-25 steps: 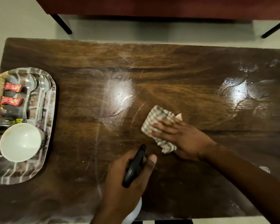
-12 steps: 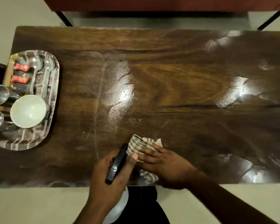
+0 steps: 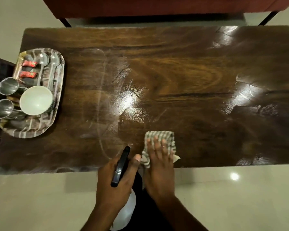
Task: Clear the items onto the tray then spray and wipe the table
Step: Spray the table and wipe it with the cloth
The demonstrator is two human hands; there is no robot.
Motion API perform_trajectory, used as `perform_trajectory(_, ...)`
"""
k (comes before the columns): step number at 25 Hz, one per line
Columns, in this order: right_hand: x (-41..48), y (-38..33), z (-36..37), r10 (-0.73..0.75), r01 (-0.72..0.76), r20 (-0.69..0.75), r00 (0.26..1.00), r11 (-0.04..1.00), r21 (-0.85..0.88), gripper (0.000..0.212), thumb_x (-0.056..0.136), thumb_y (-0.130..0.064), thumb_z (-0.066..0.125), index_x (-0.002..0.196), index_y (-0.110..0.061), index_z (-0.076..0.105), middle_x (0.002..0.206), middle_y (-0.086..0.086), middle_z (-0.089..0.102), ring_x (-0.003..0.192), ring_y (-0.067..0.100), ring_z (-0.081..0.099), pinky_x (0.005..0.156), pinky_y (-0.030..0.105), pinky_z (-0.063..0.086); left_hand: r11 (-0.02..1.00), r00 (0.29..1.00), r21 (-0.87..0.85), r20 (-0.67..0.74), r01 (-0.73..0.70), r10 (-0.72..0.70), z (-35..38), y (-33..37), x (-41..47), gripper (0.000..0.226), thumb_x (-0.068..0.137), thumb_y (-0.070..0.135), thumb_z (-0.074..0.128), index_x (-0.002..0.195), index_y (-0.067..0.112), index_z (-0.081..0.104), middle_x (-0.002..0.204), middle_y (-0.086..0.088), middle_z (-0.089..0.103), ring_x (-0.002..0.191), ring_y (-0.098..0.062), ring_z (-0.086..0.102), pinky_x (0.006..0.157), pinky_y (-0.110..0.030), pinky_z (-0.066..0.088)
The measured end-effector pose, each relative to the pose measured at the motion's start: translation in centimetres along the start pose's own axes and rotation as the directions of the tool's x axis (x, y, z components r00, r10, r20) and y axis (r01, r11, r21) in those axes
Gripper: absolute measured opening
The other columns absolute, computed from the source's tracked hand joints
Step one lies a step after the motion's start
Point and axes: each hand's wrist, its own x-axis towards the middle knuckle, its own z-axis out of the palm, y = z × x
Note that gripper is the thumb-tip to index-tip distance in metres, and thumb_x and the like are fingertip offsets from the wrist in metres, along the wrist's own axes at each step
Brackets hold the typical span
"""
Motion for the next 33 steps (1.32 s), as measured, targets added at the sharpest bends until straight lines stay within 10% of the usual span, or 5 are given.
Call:
perform_trajectory(5, -1.8, 4.8, -2.5, -0.544, 0.64, 0.394, 0.741, 0.75, -0.166, 0.086, 0.091, -0.036, 0.056, 0.17, -0.032, 0.021, 0.18, -0.008, 0.009, 0.166, 0.014, -0.006, 0.133, 0.047, 0.003, 0.999, 0.996, 0.005, 0.082, 0.033, -0.033, -1.7, -2.3, -1.3, 0.035, 0.094, 0.033, 0.078, 0.068, 0.01, 0.071, 0.049, -0.016, 0.05, 0.042, -0.02, 0.051, 0.052, -0.038, 0.047)
perform_trajectory(12, -5.2, 4.0, 0.2, 0.223, -0.236, -0.209, 0.952, 0.971, -0.039, 0.078, 0.097, -0.032, 0.041, 0.171, -0.021, 0.019, 0.18, 0.004, 0.013, 0.167, 0.027, 0.003, 0.13, 0.061, 0.018, 0.997, 0.998, -0.046, 0.031, 0.064, -0.062, -3.9, -5.0, -2.9, 0.041, 0.093, 0.042, 0.075, 0.085, 0.002, 0.071, 0.06, -0.018, 0.06, 0.046, -0.02, 0.056, 0.054, -0.036, 0.049)
perform_trajectory(21, 2.5, -3.0, 1.5, -0.608, 0.703, 0.385, 0.694, 0.687, -0.182, 0.073, 0.098, -0.039, 0.045, 0.169, -0.03, 0.027, 0.178, -0.005, 0.017, 0.167, 0.017, 0.006, 0.134, 0.044, 0.006, 0.999, 0.999, -0.025, 0.025, 0.024, -0.023, -9.0, -5.0, -1.3, 0.036, 0.094, 0.032, 0.077, 0.064, 0.016, 0.065, 0.05, -0.007, 0.054, 0.044, -0.021, 0.054, 0.052, -0.039, 0.049)
perform_trajectory(28, 7.2, -0.2, -2.1, 0.166, -0.18, -0.188, 0.968, 0.982, -0.061, 0.08, 0.092, -0.033, 0.048, 0.169, -0.022, 0.028, 0.178, 0.005, 0.02, 0.166, 0.03, 0.008, 0.132, 0.06, 0.017, 0.988, 0.996, -0.146, 0.077, 0.055, -0.044, -10.4, -3.8, 1.0, 0.028, 0.089, 0.038, 0.079, 0.078, 0.014, 0.07, 0.054, -0.001, 0.053, 0.047, -0.014, 0.052, 0.054, -0.035, 0.047)
perform_trajectory(33, 4.9, -10.1, 5.8, -0.546, 0.608, 0.303, 0.781, 0.776, -0.17, 0.078, 0.098, -0.042, 0.063, 0.168, -0.025, 0.031, 0.178, 0.0, 0.02, 0.167, 0.019, -0.002, 0.135, 0.04, -0.003, 0.975, 0.998, -0.214, 0.039, 0.051, -0.044, -10.7, -3.9, 2.6, 0.027, 0.093, 0.019, 0.079, 0.076, 0.001, 0.068, 0.05, 0.007, 0.055, 0.044, -0.004, 0.052, 0.05, -0.016, 0.044)
